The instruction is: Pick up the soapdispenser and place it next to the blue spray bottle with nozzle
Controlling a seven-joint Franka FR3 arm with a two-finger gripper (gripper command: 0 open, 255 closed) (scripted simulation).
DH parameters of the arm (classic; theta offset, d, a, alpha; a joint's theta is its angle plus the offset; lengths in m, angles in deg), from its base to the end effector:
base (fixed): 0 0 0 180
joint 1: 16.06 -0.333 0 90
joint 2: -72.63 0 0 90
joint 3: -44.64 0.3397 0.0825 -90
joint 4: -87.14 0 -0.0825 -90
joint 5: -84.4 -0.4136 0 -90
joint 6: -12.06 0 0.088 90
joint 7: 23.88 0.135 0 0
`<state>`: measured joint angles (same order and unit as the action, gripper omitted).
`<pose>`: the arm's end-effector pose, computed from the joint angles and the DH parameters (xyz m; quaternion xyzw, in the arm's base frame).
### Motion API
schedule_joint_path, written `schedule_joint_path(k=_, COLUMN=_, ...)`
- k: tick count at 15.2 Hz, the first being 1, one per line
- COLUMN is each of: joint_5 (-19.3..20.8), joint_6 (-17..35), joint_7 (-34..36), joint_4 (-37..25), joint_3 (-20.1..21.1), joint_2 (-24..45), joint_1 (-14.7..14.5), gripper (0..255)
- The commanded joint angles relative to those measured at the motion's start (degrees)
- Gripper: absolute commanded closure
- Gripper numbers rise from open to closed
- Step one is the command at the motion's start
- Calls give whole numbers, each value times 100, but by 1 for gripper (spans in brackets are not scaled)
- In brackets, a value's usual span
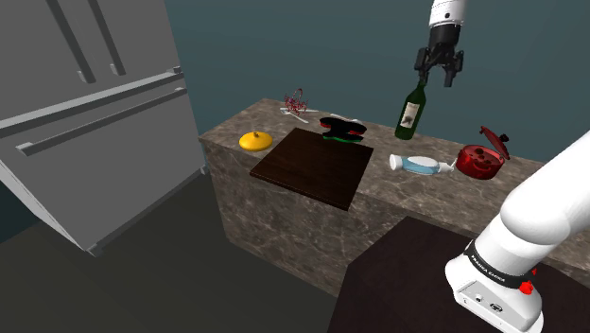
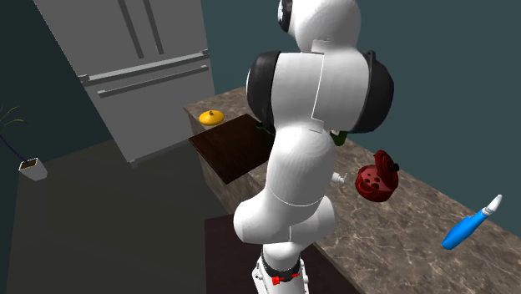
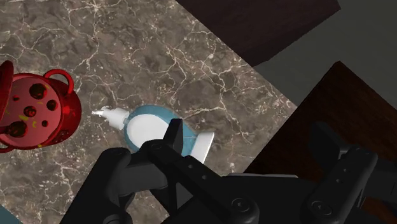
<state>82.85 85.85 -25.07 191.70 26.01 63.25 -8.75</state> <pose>0.4291 -0.2154 0.5645 -0.9600 0.2023 0.1753 0.0821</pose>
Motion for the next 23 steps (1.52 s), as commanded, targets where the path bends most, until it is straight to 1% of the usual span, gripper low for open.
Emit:
schedule_joint_path(k=1, joint_5=211, joint_6=392, joint_7=-270, joint_4=440, joint_3=-66, joint_2=-118, joint_1=56, gripper=0)
schedule_joint_path(k=6, joint_5=682, joint_6=1311, joint_7=-815, joint_4=1429, joint_3=-240, joint_2=-375, joint_1=198, gripper=0)
schedule_joint_path(k=12, joint_5=1196, joint_6=2471, joint_7=-1463, joint_4=2332, joint_3=-545, joint_2=-387, joint_1=404, gripper=0)
schedule_joint_path(k=18, joint_5=1608, joint_6=3728, joint_7=-2130, joint_4=2922, joint_3=-928, joint_2=-34, joint_1=629, gripper=0)
schedule_joint_path(k=23, joint_5=1775, joint_6=4849, joint_7=-2742, joint_4=3159, joint_3=-1261, joint_2=566, joint_1=824, gripper=0)
